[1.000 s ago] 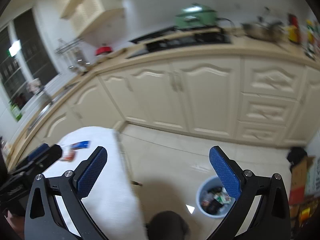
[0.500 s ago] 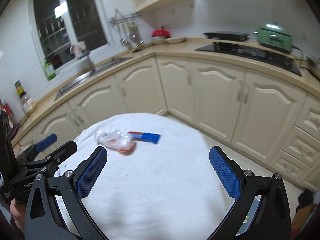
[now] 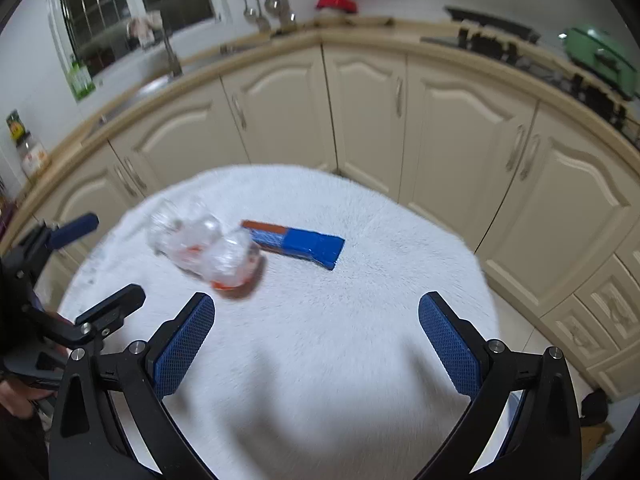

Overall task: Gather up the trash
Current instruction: 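Move both tools back over the table, then grasp the blue snack wrapper with the right tool while the left tool grasps the clear plastic bags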

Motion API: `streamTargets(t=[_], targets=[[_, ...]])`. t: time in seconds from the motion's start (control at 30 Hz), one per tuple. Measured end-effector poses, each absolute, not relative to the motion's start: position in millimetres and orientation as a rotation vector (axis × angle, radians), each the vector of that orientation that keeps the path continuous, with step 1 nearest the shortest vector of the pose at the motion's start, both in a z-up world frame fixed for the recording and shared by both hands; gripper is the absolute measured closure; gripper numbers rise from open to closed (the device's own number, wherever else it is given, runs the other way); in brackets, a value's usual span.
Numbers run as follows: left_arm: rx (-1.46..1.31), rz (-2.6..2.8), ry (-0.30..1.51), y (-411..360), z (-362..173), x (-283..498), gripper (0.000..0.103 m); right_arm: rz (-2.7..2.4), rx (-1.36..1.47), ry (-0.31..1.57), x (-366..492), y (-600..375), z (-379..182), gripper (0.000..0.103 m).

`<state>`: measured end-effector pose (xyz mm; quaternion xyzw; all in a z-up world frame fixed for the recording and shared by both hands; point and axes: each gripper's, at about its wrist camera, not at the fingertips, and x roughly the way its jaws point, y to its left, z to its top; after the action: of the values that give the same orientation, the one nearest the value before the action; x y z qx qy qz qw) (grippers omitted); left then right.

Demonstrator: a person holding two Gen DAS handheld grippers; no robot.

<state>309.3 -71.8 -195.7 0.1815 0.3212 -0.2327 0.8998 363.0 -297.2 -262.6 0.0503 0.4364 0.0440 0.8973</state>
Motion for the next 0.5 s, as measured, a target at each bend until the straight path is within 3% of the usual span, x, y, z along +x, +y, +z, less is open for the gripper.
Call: streamTargets(t=[0.4, 0.5], targets=[[0.725, -0.754, 0.758, -125, -247, 413, 0.0, 0.295, -0.149, 0.999, 450, -282, -323, 0.007], [0.703, -0.833, 0.805, -126, -249, 433, 0.001, 0.399, -0.199, 0.974, 461, -275, -325, 0.01]])
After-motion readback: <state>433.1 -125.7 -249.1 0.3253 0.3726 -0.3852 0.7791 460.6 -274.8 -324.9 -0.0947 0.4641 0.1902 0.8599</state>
